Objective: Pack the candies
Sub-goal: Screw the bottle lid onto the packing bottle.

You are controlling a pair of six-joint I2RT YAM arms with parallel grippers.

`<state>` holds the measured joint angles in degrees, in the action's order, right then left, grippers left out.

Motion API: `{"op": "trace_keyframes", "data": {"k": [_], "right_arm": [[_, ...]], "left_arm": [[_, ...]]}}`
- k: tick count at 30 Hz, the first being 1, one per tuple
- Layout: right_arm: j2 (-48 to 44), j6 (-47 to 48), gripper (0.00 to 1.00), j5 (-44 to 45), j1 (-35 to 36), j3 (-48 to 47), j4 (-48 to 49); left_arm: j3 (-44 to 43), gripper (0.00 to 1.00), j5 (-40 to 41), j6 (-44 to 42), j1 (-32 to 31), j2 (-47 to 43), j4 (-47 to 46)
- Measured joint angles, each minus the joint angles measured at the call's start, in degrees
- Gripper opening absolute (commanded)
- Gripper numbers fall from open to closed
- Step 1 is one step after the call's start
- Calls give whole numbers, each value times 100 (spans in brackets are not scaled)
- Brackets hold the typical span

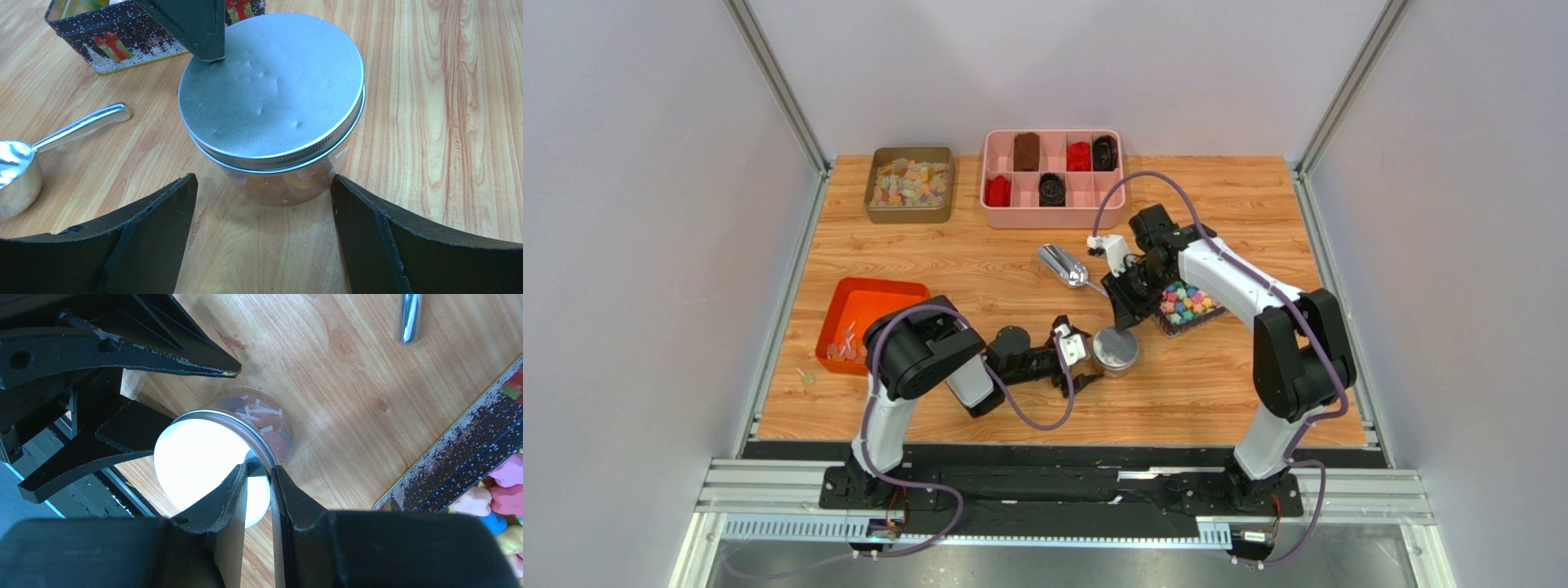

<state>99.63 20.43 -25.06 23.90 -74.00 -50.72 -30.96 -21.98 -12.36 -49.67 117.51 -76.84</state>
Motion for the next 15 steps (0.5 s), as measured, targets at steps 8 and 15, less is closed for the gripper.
{"op": "trace_keyframes", "data": {"k": [8,15], "right_arm": [[-20,-2,23,0,-2,13,-94],[-24,-4,23,-9,2,35,-120]], "left_arm": [[-55,99,-507,52,15,7,92],[-203,99,-1038,199,-44,184,55]]}}
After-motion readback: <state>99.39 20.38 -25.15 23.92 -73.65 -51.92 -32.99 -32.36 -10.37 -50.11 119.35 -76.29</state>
